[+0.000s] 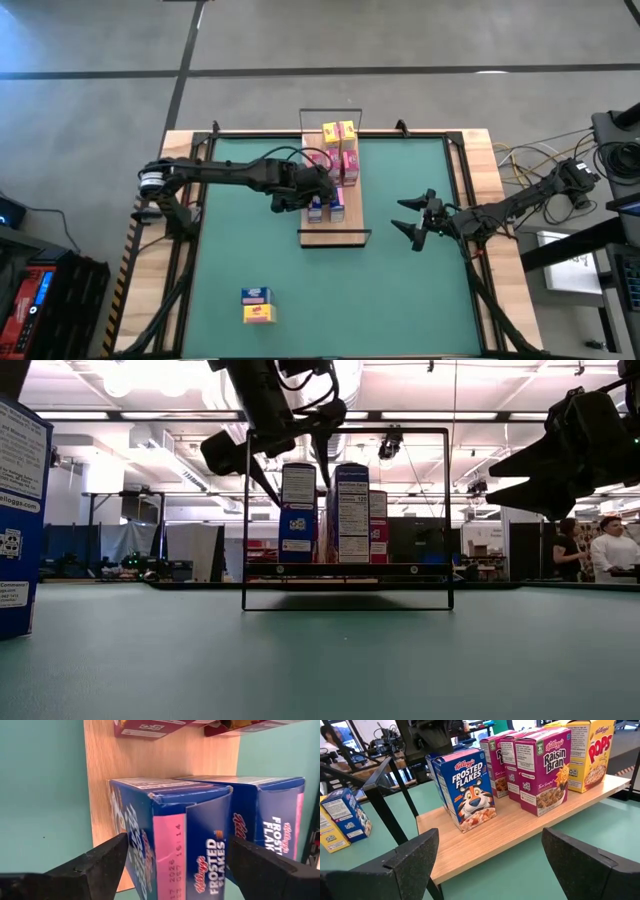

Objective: Stack cereal on shelf
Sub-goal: Put the top blue cereal box on the shelf aligned with the other blue cereal box, then put the yellow cereal box on the shelf aligned with the other yellow cereal boxes

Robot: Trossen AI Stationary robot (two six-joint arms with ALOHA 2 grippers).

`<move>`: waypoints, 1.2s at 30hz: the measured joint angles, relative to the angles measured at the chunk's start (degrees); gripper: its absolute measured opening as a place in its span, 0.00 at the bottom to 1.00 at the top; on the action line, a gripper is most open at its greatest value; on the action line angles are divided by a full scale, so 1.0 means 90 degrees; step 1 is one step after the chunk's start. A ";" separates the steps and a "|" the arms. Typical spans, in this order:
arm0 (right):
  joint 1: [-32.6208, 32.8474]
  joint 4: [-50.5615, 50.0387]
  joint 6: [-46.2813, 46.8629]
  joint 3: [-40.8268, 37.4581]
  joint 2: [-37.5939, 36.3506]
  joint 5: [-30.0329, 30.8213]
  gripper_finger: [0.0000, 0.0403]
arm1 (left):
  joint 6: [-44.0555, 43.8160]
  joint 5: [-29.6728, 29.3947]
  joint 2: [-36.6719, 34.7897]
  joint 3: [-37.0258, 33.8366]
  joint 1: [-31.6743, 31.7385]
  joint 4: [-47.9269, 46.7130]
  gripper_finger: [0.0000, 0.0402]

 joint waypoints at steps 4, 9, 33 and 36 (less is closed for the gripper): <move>0.0000 -0.0005 0.0000 0.0000 -0.0001 0.0000 0.85 | -0.0002 0.0002 0.0016 0.0000 0.0000 -0.0001 0.72; 0.0000 -0.0005 0.0000 0.0000 0.0000 0.0000 0.85 | -0.0002 0.0002 -0.0024 0.0000 0.0000 0.0034 0.68; -0.0001 -0.0002 0.0000 0.0000 -0.0001 0.0000 0.85 | -0.0168 -0.0749 -0.0053 0.1548 -0.0387 -0.2579 0.64; 0.0000 -0.0003 0.0000 0.0000 0.0000 0.0000 0.85 | -0.0755 -0.0863 -0.0076 0.1576 -0.0638 -0.3176 0.64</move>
